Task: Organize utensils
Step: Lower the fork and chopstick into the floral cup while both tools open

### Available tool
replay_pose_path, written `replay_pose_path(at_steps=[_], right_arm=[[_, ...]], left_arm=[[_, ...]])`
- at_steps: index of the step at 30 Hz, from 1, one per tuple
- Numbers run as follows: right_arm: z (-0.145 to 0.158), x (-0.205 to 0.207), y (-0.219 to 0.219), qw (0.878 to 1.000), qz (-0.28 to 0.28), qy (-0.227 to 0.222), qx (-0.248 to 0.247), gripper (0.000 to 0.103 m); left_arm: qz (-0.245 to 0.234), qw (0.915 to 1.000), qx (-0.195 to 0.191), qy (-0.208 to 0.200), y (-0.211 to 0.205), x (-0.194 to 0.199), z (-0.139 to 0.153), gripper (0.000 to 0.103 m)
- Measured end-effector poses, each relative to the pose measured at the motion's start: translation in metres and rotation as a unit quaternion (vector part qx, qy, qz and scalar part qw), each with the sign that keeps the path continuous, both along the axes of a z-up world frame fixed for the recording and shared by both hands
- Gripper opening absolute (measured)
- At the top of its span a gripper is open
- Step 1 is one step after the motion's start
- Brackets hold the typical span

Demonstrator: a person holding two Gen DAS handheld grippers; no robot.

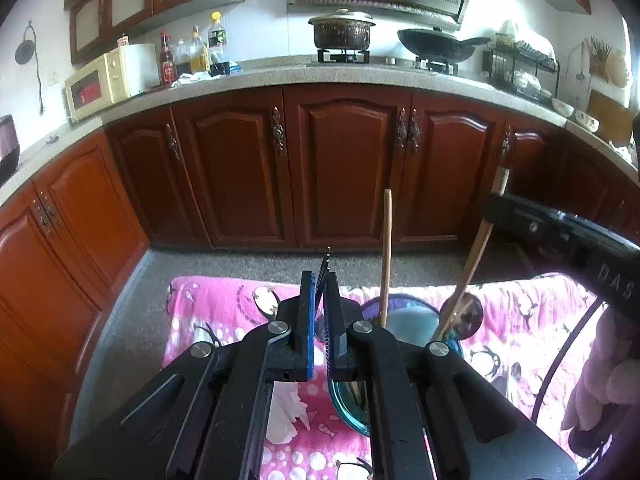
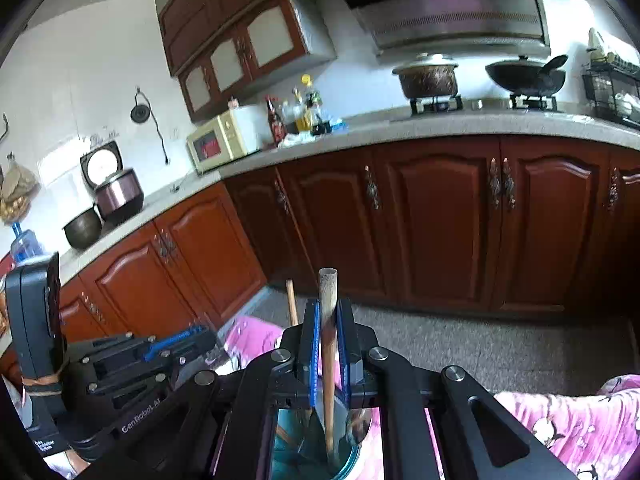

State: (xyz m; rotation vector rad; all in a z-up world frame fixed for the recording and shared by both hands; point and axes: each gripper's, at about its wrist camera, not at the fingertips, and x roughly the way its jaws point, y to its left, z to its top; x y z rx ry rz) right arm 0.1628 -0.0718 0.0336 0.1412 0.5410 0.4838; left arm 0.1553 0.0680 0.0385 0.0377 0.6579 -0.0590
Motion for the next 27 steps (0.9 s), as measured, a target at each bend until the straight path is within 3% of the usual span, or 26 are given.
replay_pose_path(at_steps=[6,11,13,15,19,22,27], right_arm=[[-0.02,0.001,0.0,1.0,0.007,0.029,-0.004,0.007],[-0.025,0.006,-0.01,0.998,0.021,0.054,0.026,0.009],[-0.026,0.006,-0.013,0.998,0.02,0.059,0.027,0.029],[-0.026,0.002,-0.016,0.998,0.022,0.059,0.031,0.032],[-0.027,-0.005,-0.018,0.998,0.02,0.061,0.024,0.032],[-0.03,-0.008,-0.021,0.998,0.014,0.066,0.015,0.032],[-0.026,-0.024,-0.031,0.998,0.009,0.063,0.026,0.035]], left_arm=[[0.001,0.9998,-0.006,0.017,-0.003,0.002,-0.012,0.003],[0.005,0.9996,-0.015,0.023,-0.002,0.003,-0.014,0.003],[0.009,0.9992,-0.028,0.029,0.0,0.004,-0.012,0.004],[0.01,0.9986,-0.038,0.034,0.002,0.004,-0.012,0.011],[0.014,0.9976,-0.055,0.041,0.004,0.001,-0.011,0.039],[0.017,0.9972,-0.059,0.042,0.005,-0.005,-0.008,0.048],[0.018,0.9967,-0.071,0.036,0.006,-0.019,0.001,0.053]])
